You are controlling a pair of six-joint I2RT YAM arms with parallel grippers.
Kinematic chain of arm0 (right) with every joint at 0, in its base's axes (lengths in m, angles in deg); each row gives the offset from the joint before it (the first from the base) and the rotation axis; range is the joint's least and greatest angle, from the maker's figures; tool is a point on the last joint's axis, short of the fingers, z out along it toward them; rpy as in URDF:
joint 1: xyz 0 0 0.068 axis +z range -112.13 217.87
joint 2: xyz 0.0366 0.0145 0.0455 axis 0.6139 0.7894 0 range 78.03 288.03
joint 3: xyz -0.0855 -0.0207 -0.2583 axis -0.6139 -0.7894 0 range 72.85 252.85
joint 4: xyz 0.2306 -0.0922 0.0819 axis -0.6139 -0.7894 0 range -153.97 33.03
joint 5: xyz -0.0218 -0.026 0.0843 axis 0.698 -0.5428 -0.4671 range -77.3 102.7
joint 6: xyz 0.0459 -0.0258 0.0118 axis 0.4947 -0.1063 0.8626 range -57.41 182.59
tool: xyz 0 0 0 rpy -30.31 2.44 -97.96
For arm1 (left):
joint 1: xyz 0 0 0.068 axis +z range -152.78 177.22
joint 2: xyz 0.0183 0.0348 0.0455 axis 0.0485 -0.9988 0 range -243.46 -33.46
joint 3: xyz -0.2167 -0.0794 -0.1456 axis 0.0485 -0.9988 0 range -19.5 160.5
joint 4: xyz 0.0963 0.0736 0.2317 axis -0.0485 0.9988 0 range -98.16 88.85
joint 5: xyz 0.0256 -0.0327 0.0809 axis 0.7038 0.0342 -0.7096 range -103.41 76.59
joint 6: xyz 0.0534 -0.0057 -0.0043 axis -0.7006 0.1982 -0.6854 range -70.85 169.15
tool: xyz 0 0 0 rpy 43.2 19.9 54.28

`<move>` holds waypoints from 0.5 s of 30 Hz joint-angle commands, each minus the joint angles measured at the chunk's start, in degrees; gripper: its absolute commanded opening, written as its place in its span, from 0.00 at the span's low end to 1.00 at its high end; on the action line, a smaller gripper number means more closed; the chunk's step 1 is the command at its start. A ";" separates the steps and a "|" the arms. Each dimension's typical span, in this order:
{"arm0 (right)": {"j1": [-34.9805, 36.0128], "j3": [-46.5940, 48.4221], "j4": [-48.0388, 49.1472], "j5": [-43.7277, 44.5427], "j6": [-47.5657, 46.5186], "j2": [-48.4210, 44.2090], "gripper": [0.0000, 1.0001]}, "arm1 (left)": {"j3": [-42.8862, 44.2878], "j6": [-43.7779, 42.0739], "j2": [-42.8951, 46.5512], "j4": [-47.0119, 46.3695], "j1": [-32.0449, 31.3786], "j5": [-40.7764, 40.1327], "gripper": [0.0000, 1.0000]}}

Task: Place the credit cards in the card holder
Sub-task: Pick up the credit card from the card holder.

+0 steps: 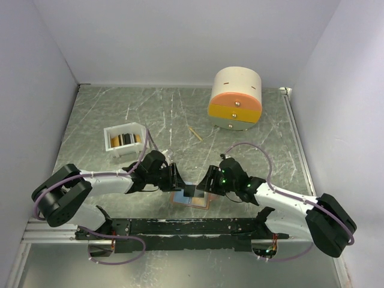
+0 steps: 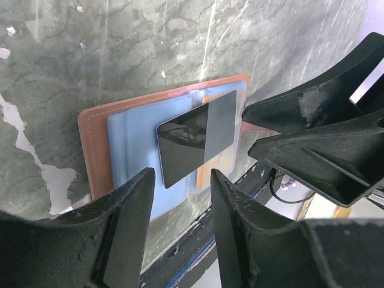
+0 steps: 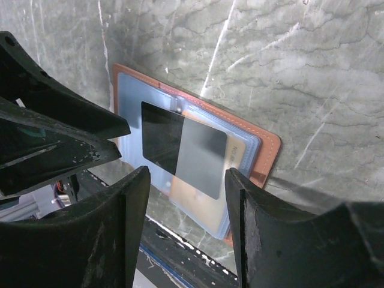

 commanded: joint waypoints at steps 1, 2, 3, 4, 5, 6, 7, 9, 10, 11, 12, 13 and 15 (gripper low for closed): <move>-0.02 -1.51 3.83 -0.36 0.57 1.44 0.53 | -0.99 0.91 -0.88 -2.95 0.39 1.08 0.53; 0.01 -2.00 4.33 -0.59 0.68 1.80 0.52 | -1.16 1.18 -0.96 -3.48 0.32 1.14 0.53; -0.04 -2.28 4.93 -0.77 0.69 2.15 0.52 | -1.49 1.47 -1.01 -3.83 0.32 1.20 0.53; -0.02 -2.44 5.46 -0.87 0.81 2.50 0.52 | -1.83 1.85 -1.09 -4.11 0.33 1.17 0.54; -0.04 -2.67 5.88 -1.01 0.95 2.84 0.52 | -2.22 2.14 -1.10 -4.64 0.37 1.16 0.54; -0.04 -2.78 5.98 -1.06 0.99 3.17 0.52 | -2.49 2.39 -1.21 -4.98 0.32 1.30 0.54; -0.01 -2.88 6.06 -1.06 1.04 3.39 0.52 | -2.75 2.61 -1.38 -5.37 0.31 1.40 0.54; -0.04 -3.09 6.17 -1.09 1.02 3.69 0.51 | -3.25 3.14 -1.78 -6.61 0.33 1.99 0.54; 0.00 -3.26 6.25 -1.14 1.10 3.73 0.51 | -3.49 3.50 -1.98 -7.40 0.33 2.29 0.54; -0.08 -3.32 6.26 -1.15 1.10 3.74 0.51 | -3.59 3.70 -2.16 -8.06 0.39 2.45 0.54; -0.03 -3.41 6.26 -1.03 1.08 3.74 0.51 | -3.77 3.97 -2.36 -8.67 0.32 2.90 0.54; 0.01 -3.53 6.26 -0.94 1.14 3.74 0.51 | -3.99 4.21 -2.45 -9.54 0.34 3.17 0.54; -0.03 -3.69 6.18 -0.87 1.23 3.96 0.51 | -4.24 4.65 -2.71 -10.92 0.31 3.63 0.54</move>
